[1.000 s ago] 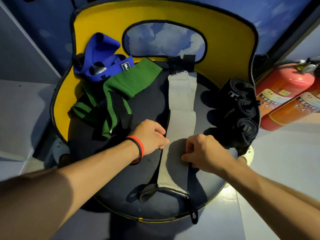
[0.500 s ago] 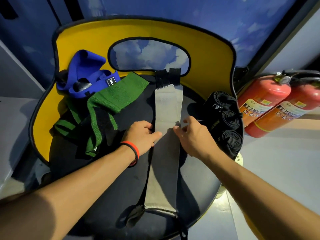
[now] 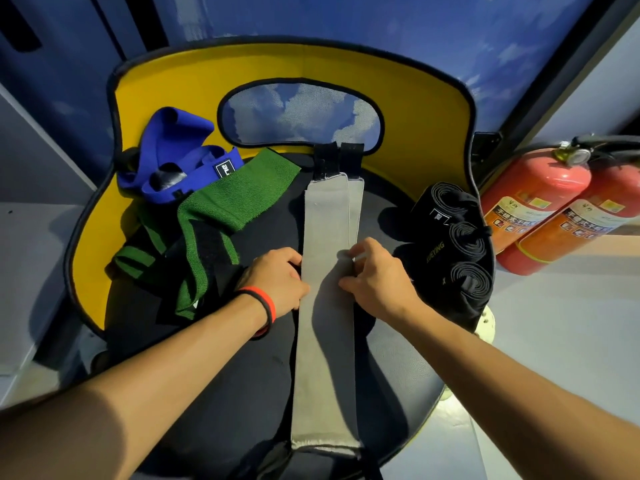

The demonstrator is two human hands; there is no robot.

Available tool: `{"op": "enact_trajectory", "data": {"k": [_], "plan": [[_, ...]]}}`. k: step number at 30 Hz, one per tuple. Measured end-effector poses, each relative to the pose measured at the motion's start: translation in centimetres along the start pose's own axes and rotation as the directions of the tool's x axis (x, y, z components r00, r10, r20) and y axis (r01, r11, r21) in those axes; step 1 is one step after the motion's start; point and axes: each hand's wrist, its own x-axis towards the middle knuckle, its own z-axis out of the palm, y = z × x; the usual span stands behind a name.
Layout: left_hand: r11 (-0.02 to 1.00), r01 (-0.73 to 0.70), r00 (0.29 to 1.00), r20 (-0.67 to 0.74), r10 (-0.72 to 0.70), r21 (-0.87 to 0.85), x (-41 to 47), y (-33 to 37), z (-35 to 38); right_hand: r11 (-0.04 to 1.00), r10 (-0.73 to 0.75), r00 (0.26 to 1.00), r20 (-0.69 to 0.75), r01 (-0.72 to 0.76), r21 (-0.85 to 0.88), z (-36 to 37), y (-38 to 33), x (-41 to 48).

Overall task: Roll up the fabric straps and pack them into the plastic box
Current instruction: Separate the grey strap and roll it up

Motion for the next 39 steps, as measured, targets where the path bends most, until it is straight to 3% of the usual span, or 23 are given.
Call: {"op": "enact_trajectory", "data": {"k": [7,9,11,13,16,20,27,33,39], "plan": [[0.974,0.159,0.955,0.225,-0.194,0.164,-1.1,-0.5,-3.2,0.996,-0.011,0.978,0.206,0.03,-0.087,1.6,-1.0,-2.2],[0.966,0.137,0.97,0.166,-0.176,0.22,-0.6,-0.8,-3.8,0.987,-0.005,0.973,0.23,0.042,-0.155,1.8,-1.5,-2.7],[0.964,0.041,0.999,-0.011,-0.039,0.265,0.3,-0.6,-4.2,0.973,0.012,0.966,0.258,0.049,-0.227,1.4,-2.2,-2.8],[0.979,-0.061,0.988,-0.13,0.088,0.196,1.5,-0.3,-4.0,0.961,0.031,0.962,0.271,0.046,-0.272,0.6,-2.9,-2.4],[0.985,-0.168,0.976,-0.138,0.171,0.028,3.0,0.1,-3.0,0.978,0.015,0.987,0.161,0.02,-0.21,-0.5,-3.8,-0.8],[0.982,-0.188,0.958,-0.214,0.19,0.03,4.4,0.5,-1.5,0.998,-0.046,0.999,-0.019,0.045,-0.037,-0.7,-3.7,2.9],[0.965,-0.112,0.953,-0.3,0.038,-0.235,6.8,1.1,-0.7,0.997,-0.008,0.993,-0.115,0.018,0.08,1.5,-3.3,6.5],[0.952,-0.135,0.962,-0.265,0.06,-0.274,7.6,1.1,0.2,0.996,0.004,0.979,-0.202,0.014,0.091,2.4,-2.8,7.0],[0.926,-0.191,0.951,-0.293,0.093,-0.327,7.9,1.0,0.1,0.958,0.082,0.975,-0.207,-0.02,0.286,2.1,-2.4,6.7]]}}
